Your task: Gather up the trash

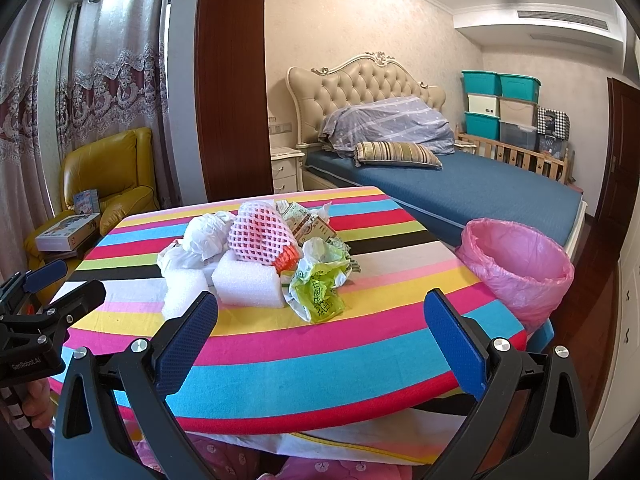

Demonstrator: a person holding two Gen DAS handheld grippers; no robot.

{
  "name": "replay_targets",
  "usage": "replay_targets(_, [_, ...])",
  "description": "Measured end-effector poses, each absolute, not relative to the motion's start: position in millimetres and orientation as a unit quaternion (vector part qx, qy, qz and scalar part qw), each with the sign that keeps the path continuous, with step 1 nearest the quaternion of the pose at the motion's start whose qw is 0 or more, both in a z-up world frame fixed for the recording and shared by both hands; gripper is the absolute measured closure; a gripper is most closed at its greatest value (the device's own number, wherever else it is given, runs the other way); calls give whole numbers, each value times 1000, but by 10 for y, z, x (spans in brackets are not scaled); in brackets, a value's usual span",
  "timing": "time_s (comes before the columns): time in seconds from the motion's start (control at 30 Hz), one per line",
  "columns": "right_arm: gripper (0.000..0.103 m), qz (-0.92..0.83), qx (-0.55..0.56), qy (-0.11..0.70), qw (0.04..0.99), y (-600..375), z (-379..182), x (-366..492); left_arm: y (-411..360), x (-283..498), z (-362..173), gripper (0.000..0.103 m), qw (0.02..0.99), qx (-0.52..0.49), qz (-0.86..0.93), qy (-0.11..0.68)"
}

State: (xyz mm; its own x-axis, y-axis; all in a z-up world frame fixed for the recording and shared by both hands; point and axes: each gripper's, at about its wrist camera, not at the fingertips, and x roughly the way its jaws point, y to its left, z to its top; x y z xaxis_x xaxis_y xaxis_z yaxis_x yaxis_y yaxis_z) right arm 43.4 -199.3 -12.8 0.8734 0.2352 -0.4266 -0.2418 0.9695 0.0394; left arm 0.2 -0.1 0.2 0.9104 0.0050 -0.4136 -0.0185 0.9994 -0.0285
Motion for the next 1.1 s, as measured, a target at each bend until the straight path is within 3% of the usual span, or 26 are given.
replay_targets(1.1, [6, 121, -5, 244, 962, -1983, -335, 589, 234, 44, -169, 4, 972, -24, 36, 232])
